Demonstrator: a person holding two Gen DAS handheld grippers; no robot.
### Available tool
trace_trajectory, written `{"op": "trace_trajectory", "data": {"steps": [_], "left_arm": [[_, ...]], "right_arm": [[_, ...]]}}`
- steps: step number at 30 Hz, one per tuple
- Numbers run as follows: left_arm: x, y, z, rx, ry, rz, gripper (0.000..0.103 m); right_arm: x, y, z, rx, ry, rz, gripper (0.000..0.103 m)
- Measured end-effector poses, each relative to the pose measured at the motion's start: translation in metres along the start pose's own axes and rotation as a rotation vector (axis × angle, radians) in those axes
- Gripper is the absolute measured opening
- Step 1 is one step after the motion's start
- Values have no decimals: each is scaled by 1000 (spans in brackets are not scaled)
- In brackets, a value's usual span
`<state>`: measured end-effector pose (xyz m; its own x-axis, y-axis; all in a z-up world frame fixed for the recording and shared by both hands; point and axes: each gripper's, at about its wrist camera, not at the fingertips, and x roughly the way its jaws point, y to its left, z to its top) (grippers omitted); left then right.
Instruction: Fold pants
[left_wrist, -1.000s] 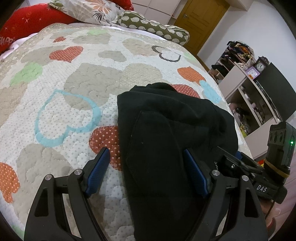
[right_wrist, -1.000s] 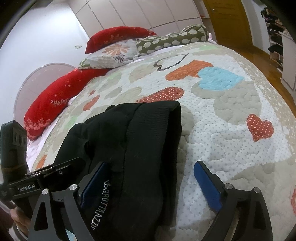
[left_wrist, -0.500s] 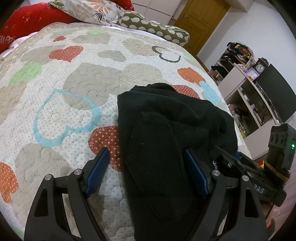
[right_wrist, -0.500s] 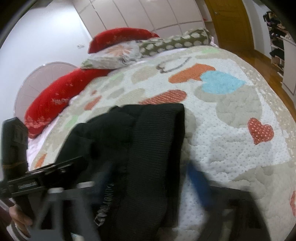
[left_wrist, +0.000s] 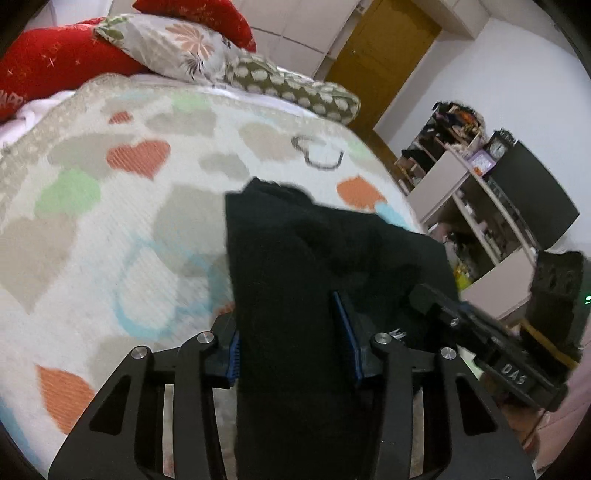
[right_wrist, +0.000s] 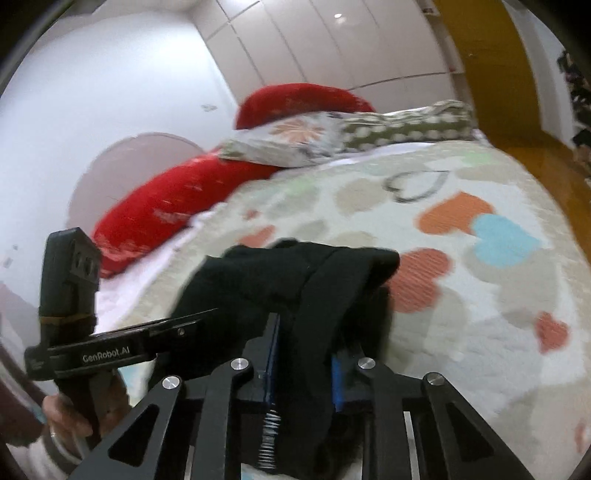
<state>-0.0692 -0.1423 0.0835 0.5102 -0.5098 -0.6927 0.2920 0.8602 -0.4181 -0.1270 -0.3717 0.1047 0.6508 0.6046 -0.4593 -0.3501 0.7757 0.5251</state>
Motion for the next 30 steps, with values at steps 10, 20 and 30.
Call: {"op": "trace_trajectory", "data": {"steps": [10, 20, 30], "left_arm": [[12, 64, 6, -92, 42, 172, 42], [-2, 36, -7, -42, -12, 162, 43], [31, 14, -19, 45, 21, 236, 58]], "right_arm": [[57, 5, 8, -44, 63, -211, 21], [15, -17, 5, -15, 47, -274, 27], [51, 2, -25, -118, 140, -214, 28]]}}
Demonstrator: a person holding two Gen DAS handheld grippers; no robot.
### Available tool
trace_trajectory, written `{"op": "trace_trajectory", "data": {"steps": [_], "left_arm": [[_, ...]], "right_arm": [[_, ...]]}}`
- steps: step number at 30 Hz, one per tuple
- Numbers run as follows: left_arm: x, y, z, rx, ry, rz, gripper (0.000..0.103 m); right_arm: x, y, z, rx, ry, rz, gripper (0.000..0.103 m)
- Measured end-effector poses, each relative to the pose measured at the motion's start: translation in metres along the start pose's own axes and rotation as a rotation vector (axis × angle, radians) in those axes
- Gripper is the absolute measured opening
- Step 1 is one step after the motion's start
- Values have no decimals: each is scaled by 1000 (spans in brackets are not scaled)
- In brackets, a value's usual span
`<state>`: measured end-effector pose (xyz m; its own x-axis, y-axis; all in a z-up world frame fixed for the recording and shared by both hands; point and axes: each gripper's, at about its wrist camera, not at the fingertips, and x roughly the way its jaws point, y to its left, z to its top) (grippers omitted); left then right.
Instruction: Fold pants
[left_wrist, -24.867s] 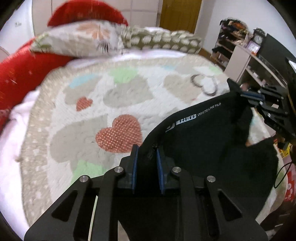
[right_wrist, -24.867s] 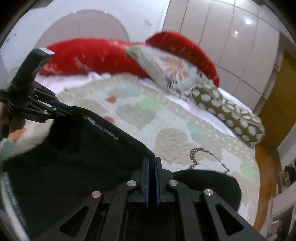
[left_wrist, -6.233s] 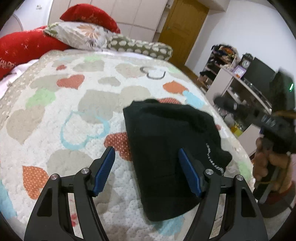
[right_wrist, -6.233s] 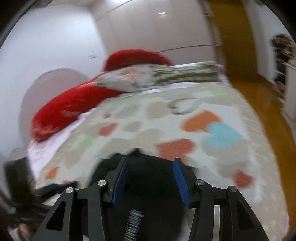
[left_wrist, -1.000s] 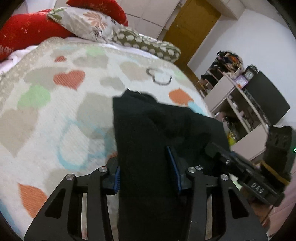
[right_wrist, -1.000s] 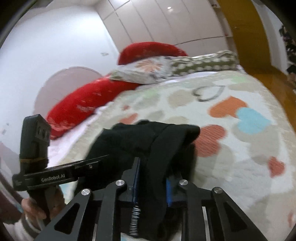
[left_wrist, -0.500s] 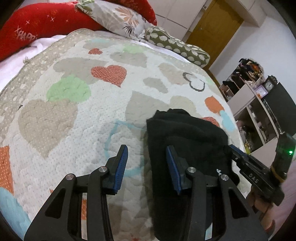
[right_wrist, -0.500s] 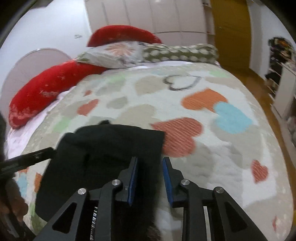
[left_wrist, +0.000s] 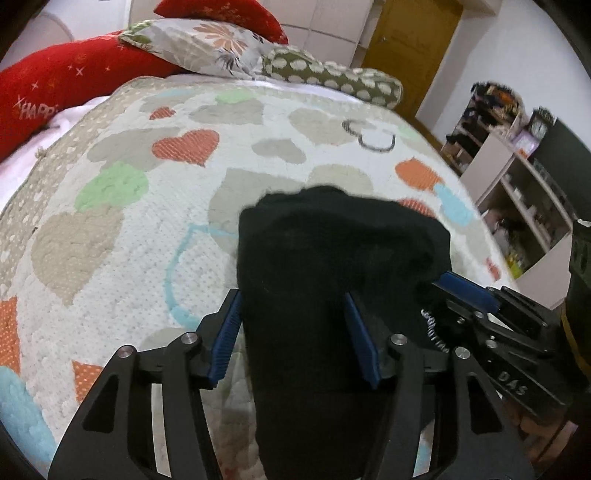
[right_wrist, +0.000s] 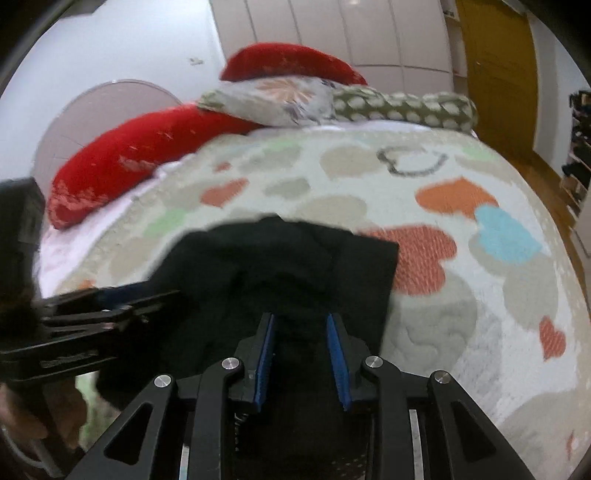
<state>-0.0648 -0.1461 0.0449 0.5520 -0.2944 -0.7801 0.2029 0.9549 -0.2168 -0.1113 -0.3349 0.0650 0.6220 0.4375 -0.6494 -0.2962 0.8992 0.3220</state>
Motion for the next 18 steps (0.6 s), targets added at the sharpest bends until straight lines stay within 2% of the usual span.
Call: {"op": "trace_trajectory", "data": {"steps": [1, 3, 6, 10, 18], "left_arm": [[3, 0, -1, -5, 4, -5, 64], [9, 2, -3, -24, 9, -12, 68], [8, 2, -5, -32, 3, -9, 68], [-2, -3, -6, -8, -16, 31, 68], [-34, -4, -13, 6, -125, 133, 68]], "right_arm": [[4, -4, -4, 8, 0, -2, 31], [4, -6, -7, 16, -10, 9, 33], [-4, -7, -2, 19, 3, 31, 37], [-21, -4, 0, 28, -21, 43, 40], [-42, 8, -2, 34, -56, 26, 44]]}}
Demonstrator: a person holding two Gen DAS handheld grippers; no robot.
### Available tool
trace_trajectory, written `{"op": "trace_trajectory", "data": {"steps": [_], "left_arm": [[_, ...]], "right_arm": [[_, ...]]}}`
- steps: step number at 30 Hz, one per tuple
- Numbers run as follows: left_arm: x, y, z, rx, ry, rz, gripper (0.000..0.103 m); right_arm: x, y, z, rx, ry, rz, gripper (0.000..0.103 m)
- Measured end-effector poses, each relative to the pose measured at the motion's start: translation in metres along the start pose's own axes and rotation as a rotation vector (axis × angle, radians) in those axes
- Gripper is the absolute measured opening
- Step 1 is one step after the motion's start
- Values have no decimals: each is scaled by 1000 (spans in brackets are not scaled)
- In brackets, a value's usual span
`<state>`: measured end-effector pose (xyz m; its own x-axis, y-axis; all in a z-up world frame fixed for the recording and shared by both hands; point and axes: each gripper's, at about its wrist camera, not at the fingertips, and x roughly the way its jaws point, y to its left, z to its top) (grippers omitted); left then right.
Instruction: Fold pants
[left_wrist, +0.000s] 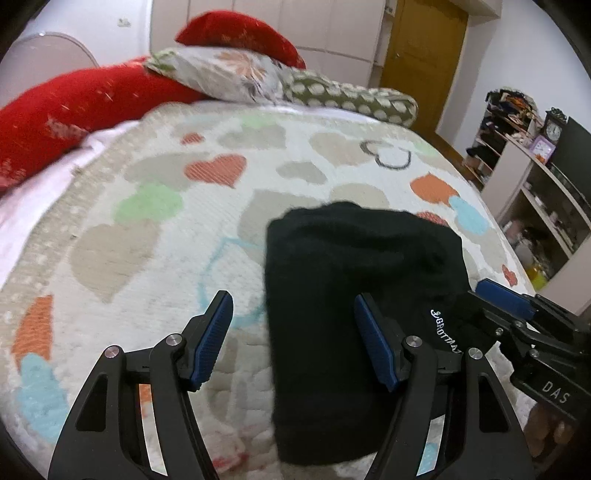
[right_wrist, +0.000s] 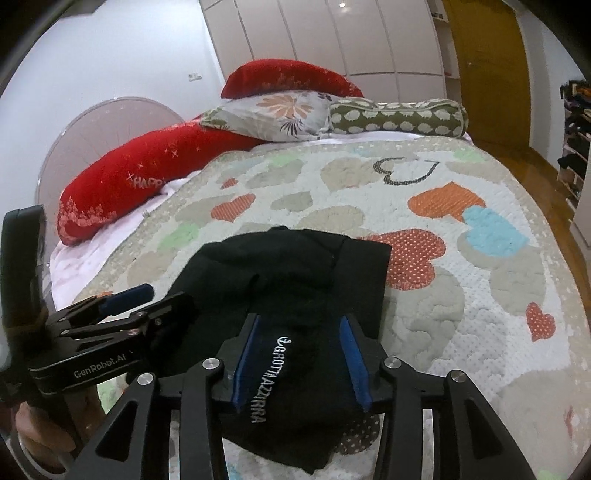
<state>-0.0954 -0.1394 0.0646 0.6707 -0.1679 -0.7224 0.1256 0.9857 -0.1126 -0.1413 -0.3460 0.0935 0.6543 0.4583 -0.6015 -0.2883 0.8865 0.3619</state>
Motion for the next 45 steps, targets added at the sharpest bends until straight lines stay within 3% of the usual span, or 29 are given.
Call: {"op": "trace_trajectory", "data": {"steps": [9, 17, 45], "left_arm": [[-24, -3, -9, 72, -31, 115, 68], [-31, 0, -13, 59, -12, 141, 68], [-27, -2, -11, 62, -2, 114, 68]], "right_arm": [[-18, 13, -5, 0, -26, -23, 47], [-20, 16, -10, -5, -16, -23, 54], [-8, 18, -11, -4, 2, -4, 57]]}}
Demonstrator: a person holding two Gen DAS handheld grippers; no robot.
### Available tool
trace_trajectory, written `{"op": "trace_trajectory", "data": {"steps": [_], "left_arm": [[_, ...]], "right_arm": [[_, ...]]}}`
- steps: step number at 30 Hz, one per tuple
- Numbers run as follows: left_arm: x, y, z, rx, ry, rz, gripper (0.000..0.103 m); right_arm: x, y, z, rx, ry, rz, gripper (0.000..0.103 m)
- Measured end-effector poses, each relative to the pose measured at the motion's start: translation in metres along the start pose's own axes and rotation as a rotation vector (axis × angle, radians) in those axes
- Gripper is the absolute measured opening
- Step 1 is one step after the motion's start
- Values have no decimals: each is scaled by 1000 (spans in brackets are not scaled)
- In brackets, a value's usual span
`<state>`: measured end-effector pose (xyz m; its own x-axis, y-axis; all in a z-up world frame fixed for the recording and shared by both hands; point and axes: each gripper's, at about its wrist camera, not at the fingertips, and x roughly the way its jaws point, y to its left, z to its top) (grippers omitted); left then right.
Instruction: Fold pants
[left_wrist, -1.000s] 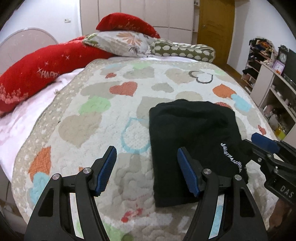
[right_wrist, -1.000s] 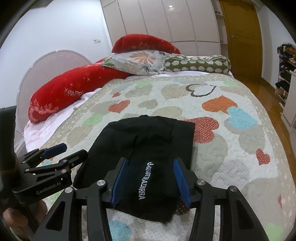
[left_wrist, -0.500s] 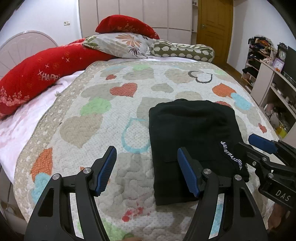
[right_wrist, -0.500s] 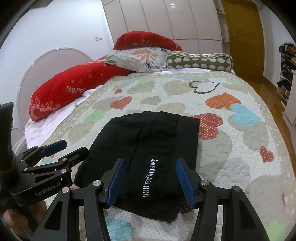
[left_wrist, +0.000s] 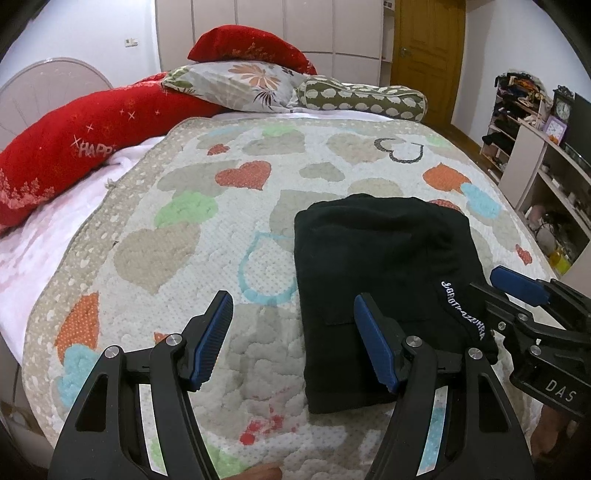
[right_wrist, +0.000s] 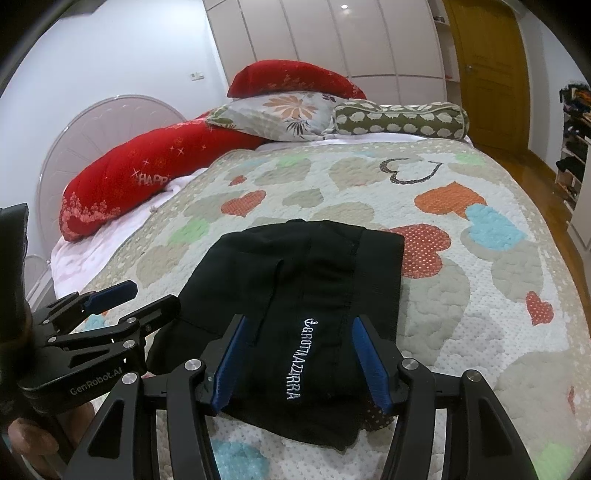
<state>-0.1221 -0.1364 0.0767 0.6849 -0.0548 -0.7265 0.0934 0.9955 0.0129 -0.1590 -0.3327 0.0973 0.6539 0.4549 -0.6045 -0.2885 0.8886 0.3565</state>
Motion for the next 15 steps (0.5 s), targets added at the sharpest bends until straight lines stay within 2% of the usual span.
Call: {"op": "trace_trajectory", "data": {"steps": [15], "left_arm": [[6, 1, 1, -9, 5, 6, 68]], "right_arm": [[8, 0, -1, 7, 13, 5, 57]]}}
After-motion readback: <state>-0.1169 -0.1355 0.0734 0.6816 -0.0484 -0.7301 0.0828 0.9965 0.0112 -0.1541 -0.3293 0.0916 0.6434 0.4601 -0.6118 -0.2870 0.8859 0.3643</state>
